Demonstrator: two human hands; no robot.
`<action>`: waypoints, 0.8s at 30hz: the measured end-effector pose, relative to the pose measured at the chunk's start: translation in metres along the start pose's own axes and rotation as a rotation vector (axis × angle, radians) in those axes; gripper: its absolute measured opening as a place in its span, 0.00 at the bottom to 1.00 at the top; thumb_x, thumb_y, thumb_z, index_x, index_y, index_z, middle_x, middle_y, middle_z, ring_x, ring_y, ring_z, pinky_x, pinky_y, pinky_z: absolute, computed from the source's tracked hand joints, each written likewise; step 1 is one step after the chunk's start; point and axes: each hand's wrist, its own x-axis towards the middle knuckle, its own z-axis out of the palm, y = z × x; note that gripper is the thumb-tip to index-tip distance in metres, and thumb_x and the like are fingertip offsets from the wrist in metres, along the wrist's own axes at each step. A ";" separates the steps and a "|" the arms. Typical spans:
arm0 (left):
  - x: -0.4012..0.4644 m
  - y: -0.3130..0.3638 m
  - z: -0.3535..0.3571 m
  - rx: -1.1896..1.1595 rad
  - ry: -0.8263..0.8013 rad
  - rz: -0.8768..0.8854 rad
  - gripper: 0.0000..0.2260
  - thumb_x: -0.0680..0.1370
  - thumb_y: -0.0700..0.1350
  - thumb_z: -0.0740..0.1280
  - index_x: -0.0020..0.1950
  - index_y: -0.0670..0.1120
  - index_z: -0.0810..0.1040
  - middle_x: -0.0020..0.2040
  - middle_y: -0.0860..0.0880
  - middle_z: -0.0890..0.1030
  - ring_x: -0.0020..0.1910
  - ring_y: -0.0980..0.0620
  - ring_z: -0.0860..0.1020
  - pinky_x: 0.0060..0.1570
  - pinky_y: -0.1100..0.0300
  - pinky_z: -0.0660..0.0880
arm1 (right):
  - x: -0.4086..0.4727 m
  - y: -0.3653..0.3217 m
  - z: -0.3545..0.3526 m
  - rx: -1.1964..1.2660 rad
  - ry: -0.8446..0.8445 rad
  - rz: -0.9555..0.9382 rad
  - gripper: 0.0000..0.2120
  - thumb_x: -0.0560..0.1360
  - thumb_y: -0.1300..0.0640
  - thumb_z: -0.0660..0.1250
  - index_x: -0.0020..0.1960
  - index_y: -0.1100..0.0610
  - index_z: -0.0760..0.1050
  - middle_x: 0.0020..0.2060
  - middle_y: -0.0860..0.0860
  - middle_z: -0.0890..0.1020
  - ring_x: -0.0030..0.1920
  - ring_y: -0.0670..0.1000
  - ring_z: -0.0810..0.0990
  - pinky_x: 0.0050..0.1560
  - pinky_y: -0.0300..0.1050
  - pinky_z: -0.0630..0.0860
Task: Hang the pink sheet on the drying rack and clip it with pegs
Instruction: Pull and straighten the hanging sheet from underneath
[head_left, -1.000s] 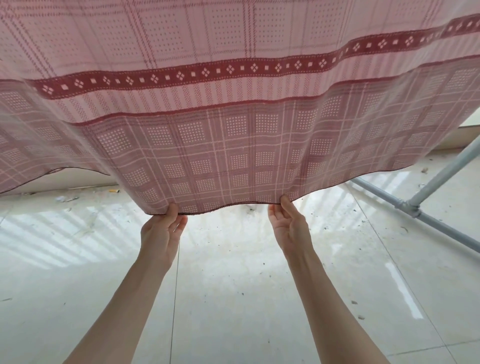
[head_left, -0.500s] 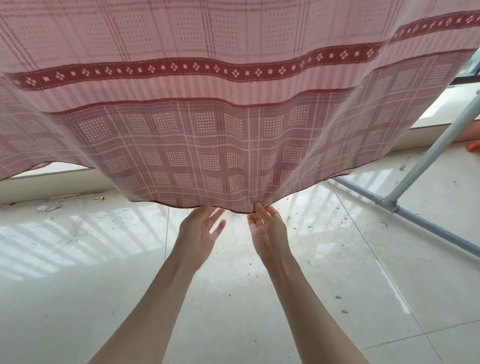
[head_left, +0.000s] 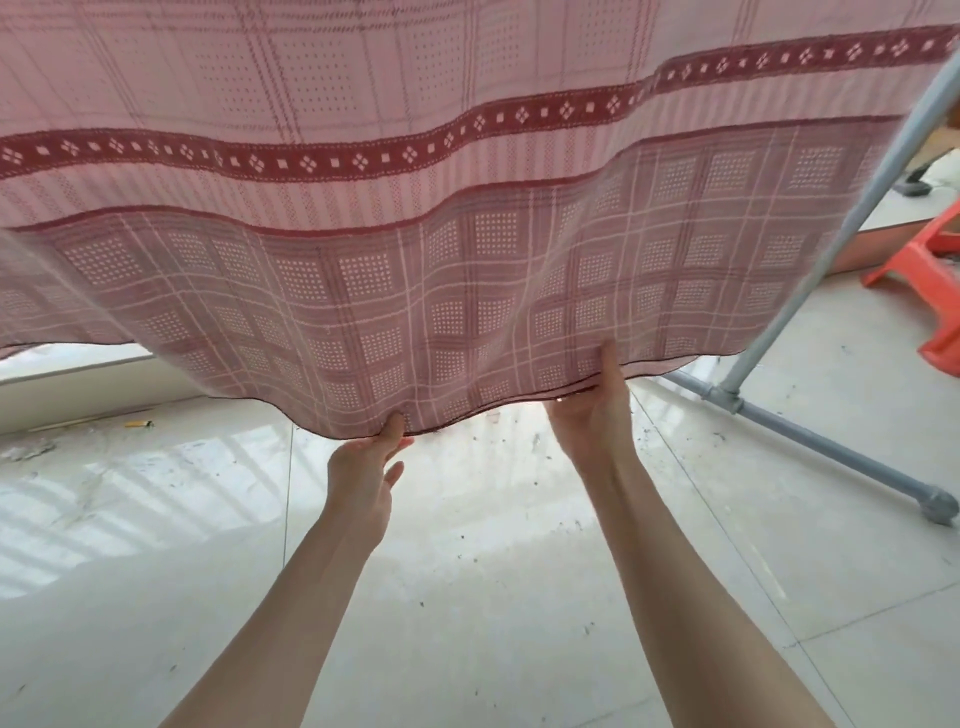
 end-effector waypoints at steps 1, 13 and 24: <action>0.001 0.001 -0.001 -0.005 -0.002 0.002 0.02 0.75 0.41 0.67 0.43 0.45 0.76 0.43 0.54 0.78 0.46 0.54 0.77 0.55 0.52 0.66 | 0.004 -0.013 -0.004 0.016 0.022 -0.034 0.20 0.81 0.52 0.54 0.69 0.61 0.67 0.65 0.55 0.74 0.66 0.54 0.72 0.68 0.53 0.66; 0.008 -0.001 0.006 -0.033 -0.029 0.023 0.06 0.76 0.40 0.66 0.40 0.47 0.73 0.41 0.55 0.77 0.44 0.56 0.76 0.51 0.56 0.67 | 0.016 -0.103 -0.058 0.062 0.286 -0.139 0.12 0.74 0.52 0.68 0.56 0.53 0.79 0.53 0.48 0.81 0.56 0.51 0.80 0.58 0.50 0.76; 0.017 0.002 0.012 -0.048 -0.017 0.050 0.06 0.77 0.40 0.65 0.41 0.48 0.74 0.42 0.55 0.78 0.45 0.56 0.77 0.52 0.56 0.67 | 0.030 -0.127 -0.068 -0.079 0.277 -0.118 0.05 0.75 0.60 0.66 0.50 0.59 0.76 0.45 0.52 0.82 0.52 0.52 0.80 0.57 0.49 0.78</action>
